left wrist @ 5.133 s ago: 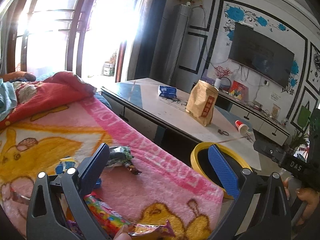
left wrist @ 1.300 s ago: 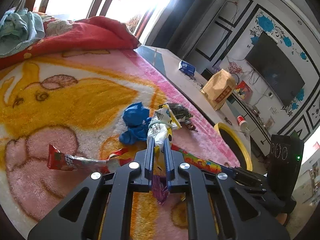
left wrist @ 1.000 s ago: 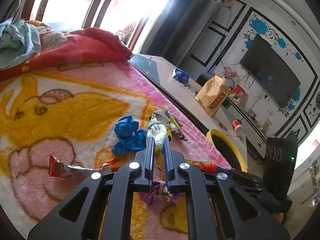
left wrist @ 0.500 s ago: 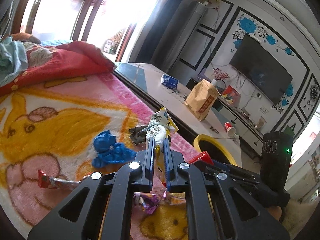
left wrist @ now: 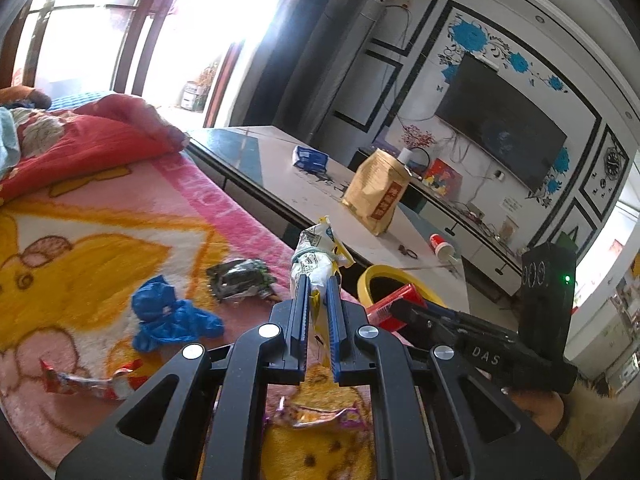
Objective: Collect trash
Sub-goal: 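Carry the yellow packet and red candy tube over the yellow-rimmed bin with both grippers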
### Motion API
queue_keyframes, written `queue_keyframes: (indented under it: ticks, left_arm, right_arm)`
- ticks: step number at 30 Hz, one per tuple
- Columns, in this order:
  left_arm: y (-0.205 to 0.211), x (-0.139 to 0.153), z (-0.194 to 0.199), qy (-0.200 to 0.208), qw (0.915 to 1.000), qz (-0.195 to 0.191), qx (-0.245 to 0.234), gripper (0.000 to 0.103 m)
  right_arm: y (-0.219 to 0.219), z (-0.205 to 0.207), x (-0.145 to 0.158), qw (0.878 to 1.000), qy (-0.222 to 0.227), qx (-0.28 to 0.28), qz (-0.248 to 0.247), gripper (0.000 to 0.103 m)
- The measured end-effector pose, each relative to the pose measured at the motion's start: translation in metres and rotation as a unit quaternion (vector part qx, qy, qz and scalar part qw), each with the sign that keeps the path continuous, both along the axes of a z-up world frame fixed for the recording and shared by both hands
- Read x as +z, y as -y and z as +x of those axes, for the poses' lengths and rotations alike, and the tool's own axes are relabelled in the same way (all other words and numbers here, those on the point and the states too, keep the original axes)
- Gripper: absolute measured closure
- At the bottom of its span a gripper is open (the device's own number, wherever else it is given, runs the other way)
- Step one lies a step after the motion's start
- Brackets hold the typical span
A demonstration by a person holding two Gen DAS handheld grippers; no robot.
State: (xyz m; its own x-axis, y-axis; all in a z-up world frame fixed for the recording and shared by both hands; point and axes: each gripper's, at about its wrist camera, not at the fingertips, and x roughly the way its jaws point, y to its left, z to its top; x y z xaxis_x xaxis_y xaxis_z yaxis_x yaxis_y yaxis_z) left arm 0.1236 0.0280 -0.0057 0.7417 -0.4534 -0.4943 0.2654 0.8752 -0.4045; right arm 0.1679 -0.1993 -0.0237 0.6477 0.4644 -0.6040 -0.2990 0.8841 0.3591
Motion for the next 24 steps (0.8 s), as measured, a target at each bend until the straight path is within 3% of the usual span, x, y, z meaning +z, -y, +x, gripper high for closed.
queue_keyframes:
  ticks: [24]
  left_arm:
    - [0.074, 0.011, 0.013, 0.023, 0.9969, 0.026, -0.07, 0.095]
  right_arm:
    - [0.095, 0.013, 0.008, 0.992, 0.015, -0.121, 0.012, 0.078]
